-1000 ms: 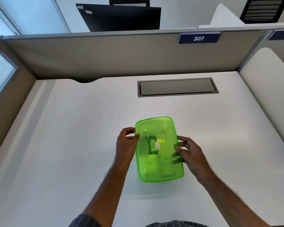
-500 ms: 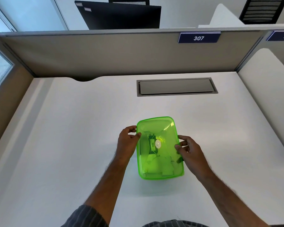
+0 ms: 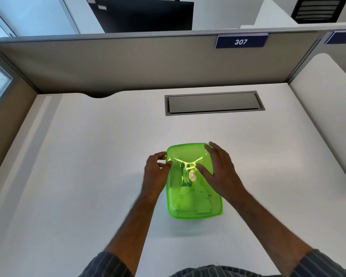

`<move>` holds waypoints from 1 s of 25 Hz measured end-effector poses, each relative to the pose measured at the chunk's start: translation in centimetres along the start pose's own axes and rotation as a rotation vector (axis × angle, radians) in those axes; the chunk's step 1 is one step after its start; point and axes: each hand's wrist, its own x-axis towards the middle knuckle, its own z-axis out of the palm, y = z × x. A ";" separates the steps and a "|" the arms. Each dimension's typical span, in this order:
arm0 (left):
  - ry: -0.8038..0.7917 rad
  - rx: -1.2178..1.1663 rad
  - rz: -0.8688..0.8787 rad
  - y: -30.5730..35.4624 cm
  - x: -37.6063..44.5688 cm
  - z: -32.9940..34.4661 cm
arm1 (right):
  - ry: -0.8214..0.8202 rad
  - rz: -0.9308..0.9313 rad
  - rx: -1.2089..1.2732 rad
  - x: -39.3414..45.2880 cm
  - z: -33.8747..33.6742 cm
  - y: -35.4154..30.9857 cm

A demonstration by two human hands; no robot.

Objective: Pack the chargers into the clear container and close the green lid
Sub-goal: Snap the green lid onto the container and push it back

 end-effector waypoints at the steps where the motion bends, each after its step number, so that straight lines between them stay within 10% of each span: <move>1: -0.002 0.004 0.001 0.0 0.0 0.0 | -0.056 -0.003 -0.071 0.8 0.3 -0.4; 25: -0.087 -0.062 0.010 -2.6 -3.6 -0.5 | -0.139 0.005 -0.338 0.6 3.7 -0.2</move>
